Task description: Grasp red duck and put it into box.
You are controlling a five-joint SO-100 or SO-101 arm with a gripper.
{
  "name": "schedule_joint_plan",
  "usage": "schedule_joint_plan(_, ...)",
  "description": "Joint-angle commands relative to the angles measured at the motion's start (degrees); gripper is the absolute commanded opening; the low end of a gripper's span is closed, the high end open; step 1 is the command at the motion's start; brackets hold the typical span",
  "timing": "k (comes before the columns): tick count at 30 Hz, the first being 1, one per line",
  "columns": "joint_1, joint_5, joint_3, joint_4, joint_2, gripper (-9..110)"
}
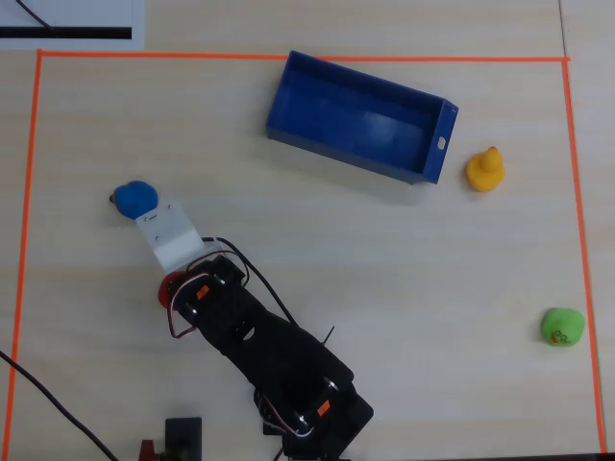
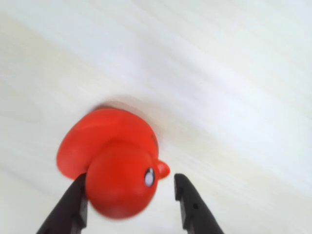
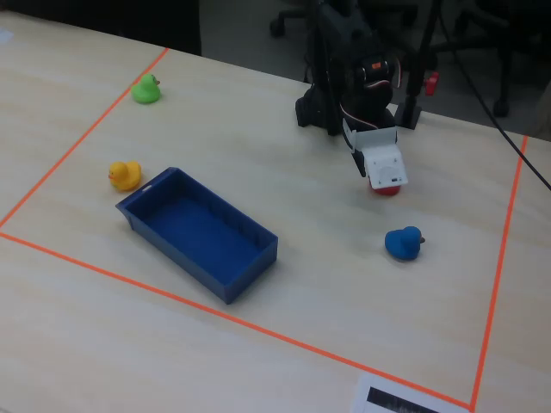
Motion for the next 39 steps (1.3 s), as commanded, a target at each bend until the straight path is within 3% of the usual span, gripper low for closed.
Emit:
schedule_joint_plan(1,0.88,-0.62,-2.55,-1.76,-1.93,23)
schedule_joint_plan(7,0.53,-0.26,-4.83,-2.9,-5.45,21)
schedule_joint_plan(12,1.93,-1.14,-3.78,-4.31,-4.75,0)
schedule_joint_plan(24,10.99,-7.91,-6.42,2.99,10.2,0)
schedule_joint_plan(31,28.83,-14.15,-29.97,9.14,5.71,0)
schedule_joint_plan(39,46.41,-16.52,-67.85,1.76,-24.35,0)
